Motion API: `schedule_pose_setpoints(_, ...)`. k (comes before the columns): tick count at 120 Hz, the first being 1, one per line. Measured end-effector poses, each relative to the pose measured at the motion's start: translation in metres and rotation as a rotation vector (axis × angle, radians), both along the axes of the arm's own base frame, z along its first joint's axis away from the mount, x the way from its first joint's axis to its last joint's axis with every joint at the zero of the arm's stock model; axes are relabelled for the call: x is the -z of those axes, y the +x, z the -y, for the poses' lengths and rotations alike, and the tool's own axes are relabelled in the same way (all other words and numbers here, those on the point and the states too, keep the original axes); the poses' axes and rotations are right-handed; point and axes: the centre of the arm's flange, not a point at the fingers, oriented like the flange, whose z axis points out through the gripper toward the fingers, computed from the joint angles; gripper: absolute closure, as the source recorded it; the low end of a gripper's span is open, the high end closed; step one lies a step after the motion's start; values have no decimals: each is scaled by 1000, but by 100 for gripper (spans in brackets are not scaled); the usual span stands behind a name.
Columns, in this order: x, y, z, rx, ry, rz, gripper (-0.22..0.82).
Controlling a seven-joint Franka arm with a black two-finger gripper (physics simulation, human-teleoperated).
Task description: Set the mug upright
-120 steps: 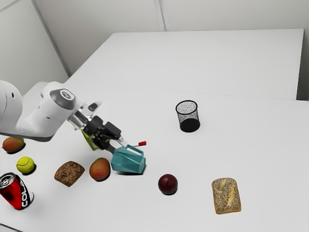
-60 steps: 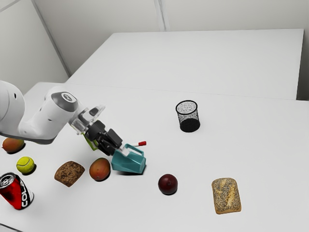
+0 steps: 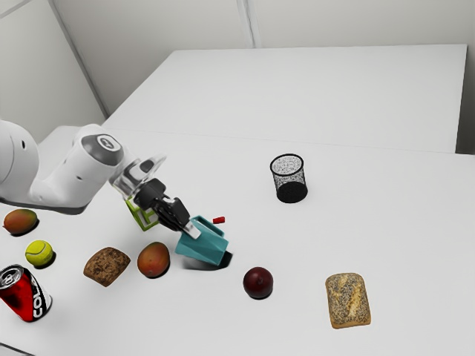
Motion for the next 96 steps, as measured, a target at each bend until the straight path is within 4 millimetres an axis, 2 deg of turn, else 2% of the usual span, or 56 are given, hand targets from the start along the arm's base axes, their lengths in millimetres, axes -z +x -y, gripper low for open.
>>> schedule_pose_setpoints(12,-4,1,6,15,9,17,76)
schedule_pose_setpoints(32,-29,5,22,76,75,78,77)
schedule_pose_setpoints(45,-51,11,31,146,181,124,78)
schedule_pose_setpoints(57,-62,18,42,218,305,155,78)
schedule_pose_setpoints(80,-60,29,66,324,533,205,78)
schedule_pose_setpoints(96,-60,31,75,340,625,238,78)
